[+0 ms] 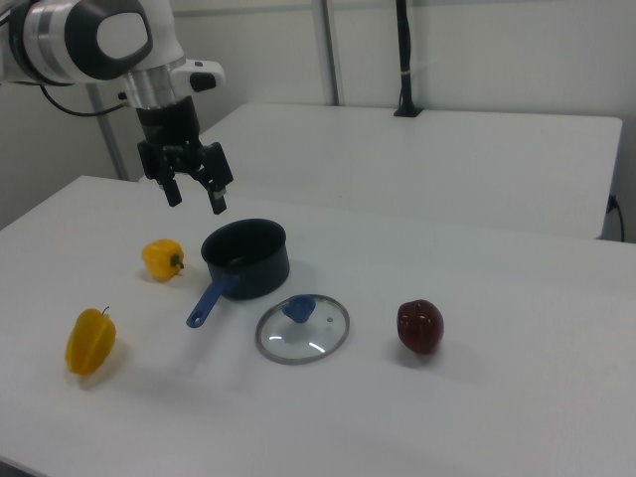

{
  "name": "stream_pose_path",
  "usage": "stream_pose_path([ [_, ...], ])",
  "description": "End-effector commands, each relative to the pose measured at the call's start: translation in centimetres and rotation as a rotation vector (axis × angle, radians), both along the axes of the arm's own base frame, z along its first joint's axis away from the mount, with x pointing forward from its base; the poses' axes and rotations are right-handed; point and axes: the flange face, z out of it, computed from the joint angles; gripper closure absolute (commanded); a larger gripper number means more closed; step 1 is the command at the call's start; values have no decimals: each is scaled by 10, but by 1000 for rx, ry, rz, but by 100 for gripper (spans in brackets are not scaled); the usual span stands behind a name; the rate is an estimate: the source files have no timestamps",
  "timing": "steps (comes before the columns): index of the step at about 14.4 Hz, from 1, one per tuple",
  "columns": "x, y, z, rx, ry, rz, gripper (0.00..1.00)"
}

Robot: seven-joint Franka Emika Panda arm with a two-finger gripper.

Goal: Close lid
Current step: 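Move the gripper down over the glass lid's blue knob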

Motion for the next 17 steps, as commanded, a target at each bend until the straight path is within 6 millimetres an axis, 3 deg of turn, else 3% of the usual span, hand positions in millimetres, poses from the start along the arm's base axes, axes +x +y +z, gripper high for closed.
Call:
stream_pose_path([
  [1, -4, -3, 6, -5, -26, -10, 0],
  [6, -4, -15, 8, 5, -30, -34, 0],
  [9, -4, -37, -2, 8, -35, -55, 0],
  [11, -3, -52, -31, 8, -66, -31, 0],
  [17, -2, -64, -115, 11, -90, -5, 0],
])
